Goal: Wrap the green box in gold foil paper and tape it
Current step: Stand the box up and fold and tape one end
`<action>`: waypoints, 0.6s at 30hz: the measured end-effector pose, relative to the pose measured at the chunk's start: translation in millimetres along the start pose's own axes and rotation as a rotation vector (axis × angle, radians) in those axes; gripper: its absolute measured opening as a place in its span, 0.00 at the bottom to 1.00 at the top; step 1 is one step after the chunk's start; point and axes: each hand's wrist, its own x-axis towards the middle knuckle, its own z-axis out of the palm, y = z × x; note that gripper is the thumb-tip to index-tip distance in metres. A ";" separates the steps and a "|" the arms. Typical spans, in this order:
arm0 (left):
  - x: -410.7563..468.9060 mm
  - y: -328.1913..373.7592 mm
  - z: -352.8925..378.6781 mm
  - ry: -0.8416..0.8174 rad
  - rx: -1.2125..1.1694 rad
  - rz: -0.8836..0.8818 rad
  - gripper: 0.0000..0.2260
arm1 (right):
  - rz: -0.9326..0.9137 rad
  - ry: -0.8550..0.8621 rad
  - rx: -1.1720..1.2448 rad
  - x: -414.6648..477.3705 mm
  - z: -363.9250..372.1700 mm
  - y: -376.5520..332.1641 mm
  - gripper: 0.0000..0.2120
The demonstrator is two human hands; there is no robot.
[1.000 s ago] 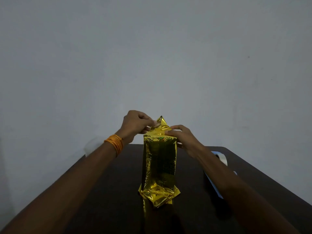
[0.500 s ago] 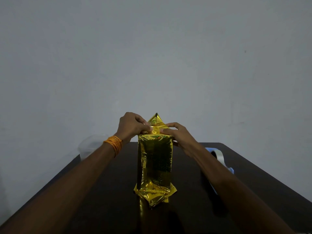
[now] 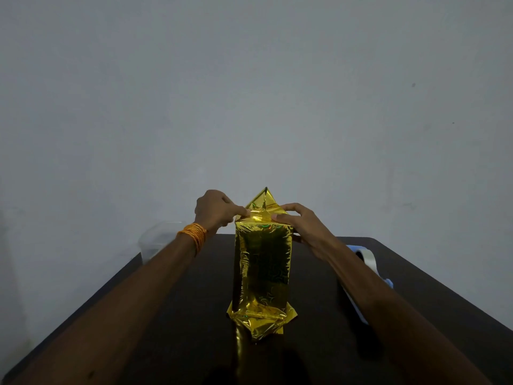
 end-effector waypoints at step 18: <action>-2.0 -27.6 19.1 -0.208 -0.566 -0.243 0.13 | -0.004 0.016 -0.042 -1.2 4.7 -2.3 0.31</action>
